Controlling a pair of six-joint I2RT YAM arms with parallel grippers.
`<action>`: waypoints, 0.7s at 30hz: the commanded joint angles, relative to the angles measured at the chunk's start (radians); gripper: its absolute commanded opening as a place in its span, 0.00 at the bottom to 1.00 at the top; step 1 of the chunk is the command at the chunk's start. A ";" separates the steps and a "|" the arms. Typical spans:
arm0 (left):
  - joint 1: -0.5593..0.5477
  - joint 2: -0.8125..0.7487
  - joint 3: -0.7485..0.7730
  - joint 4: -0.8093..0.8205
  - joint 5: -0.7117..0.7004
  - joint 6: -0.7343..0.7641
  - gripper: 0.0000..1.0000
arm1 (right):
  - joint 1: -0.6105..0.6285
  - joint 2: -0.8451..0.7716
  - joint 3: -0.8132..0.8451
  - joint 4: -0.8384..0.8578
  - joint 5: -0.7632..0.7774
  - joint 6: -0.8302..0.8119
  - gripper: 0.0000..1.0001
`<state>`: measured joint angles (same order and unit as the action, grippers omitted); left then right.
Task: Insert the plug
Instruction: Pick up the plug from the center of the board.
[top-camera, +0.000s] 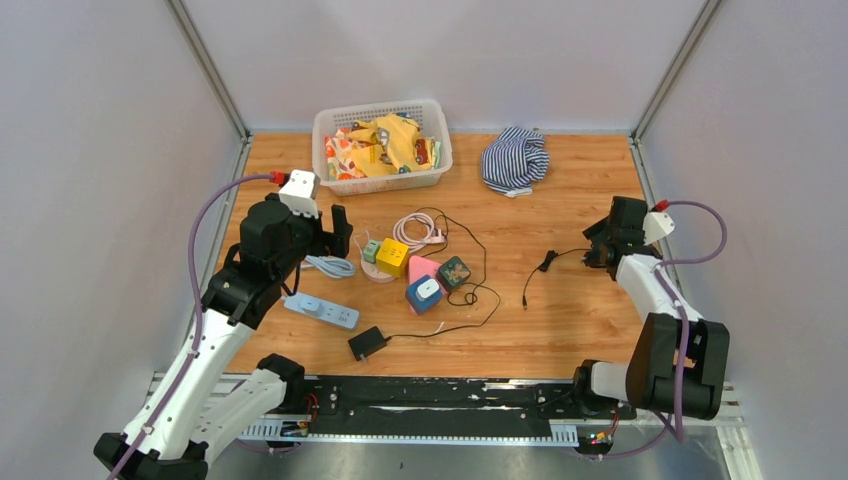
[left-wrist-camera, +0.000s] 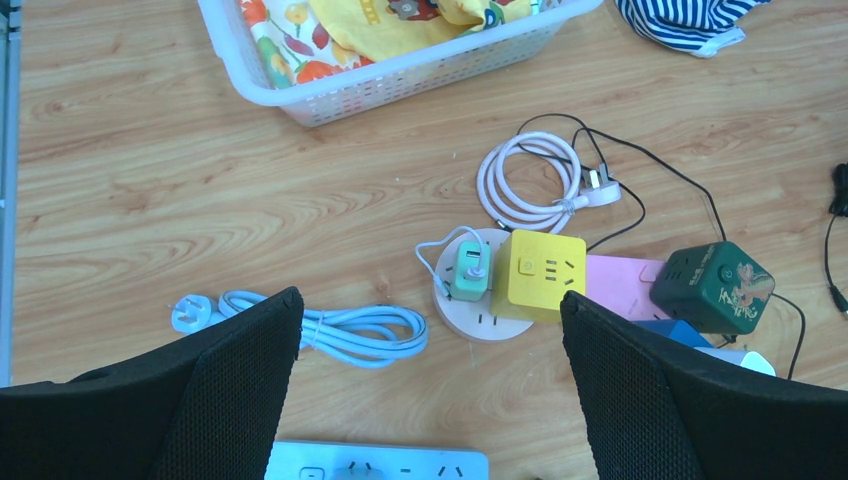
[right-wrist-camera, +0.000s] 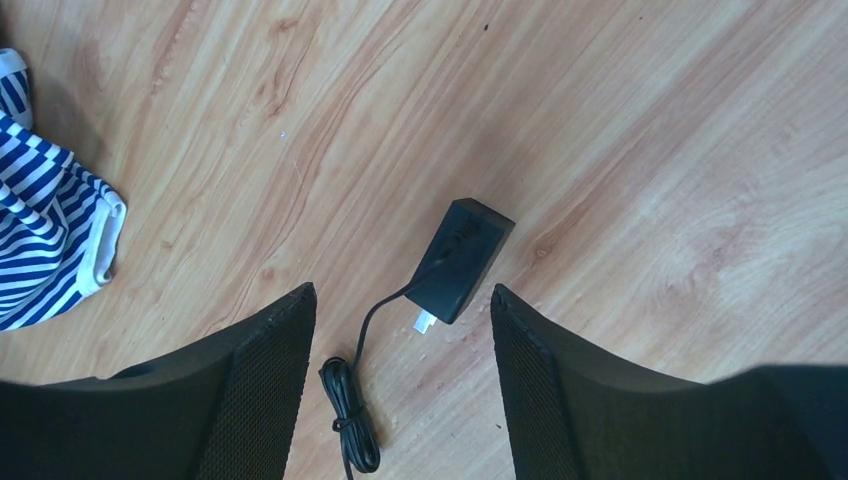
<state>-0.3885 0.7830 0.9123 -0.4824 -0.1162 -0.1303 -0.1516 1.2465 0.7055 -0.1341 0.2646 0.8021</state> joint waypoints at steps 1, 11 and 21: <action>-0.007 -0.012 -0.010 0.014 -0.012 0.009 1.00 | -0.018 0.060 0.044 -0.036 -0.012 0.013 0.66; -0.007 -0.013 -0.010 0.014 -0.012 0.011 1.00 | -0.019 0.205 0.073 -0.016 0.015 0.035 0.65; -0.007 -0.012 -0.008 0.011 -0.008 0.012 1.00 | -0.020 0.248 0.046 0.042 0.023 -0.040 0.38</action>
<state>-0.3885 0.7803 0.9123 -0.4824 -0.1169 -0.1299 -0.1532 1.4994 0.7582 -0.1196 0.2588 0.8024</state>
